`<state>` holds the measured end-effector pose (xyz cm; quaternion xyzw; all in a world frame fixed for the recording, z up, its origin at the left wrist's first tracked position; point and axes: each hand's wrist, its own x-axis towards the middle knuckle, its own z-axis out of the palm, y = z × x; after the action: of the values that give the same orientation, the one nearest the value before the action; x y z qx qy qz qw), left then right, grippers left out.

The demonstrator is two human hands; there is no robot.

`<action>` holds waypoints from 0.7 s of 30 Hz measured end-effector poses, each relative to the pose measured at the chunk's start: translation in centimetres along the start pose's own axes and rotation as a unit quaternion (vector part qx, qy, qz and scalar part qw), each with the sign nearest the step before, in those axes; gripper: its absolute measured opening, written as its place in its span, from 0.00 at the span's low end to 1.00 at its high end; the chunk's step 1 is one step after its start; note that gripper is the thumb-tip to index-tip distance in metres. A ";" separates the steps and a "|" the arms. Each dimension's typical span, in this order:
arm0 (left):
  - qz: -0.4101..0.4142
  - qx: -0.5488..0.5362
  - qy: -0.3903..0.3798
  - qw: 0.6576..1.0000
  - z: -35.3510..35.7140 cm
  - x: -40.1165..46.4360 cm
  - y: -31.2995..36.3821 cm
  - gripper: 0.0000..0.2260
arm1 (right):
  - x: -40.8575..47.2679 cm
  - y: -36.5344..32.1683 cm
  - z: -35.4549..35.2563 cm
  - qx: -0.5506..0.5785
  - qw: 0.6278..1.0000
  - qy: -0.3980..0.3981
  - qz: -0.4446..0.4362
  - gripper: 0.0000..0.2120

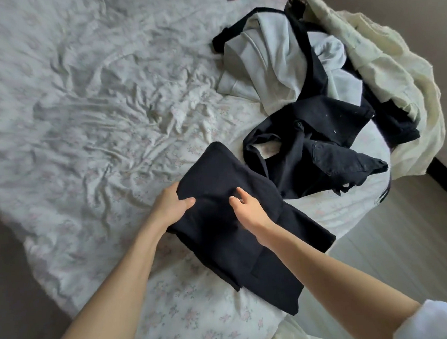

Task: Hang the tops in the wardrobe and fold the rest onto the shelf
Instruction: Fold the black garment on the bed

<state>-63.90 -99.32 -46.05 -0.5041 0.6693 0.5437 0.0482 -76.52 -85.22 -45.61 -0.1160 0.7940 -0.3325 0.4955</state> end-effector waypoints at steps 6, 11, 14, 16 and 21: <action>0.008 0.231 0.168 0.958 -6.2 -2.3 2.6 0.16 | -0.8 -4.3 1.4 0.074 0.993 -0.074 -0.051 0.24; 0.081 0.361 0.196 0.908 -2.5 -4.7 4.2 0.14 | -0.9 -4.6 1.4 0.202 0.975 -0.073 -0.058 0.21; 0.139 0.400 0.136 0.895 2.4 -6.0 3.7 0.20 | -0.9 -2.9 -0.1 0.292 0.955 -0.042 -0.037 0.14; 0.157 0.414 0.053 0.895 5.6 -6.8 2.8 0.26 | -0.9 -1.0 -1.6 0.333 0.942 -0.001 -0.025 0.15; 0.137 0.401 -0.167 0.890 11.9 -8.2 -0.8 0.28 | -1.4 5.3 -5.1 0.298 0.953 0.053 0.000 0.21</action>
<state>-65.10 -84.84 -46.34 -0.2469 0.8750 0.3067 0.2817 -79.46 -78.38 -46.54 0.0545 0.6839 -0.5598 0.4647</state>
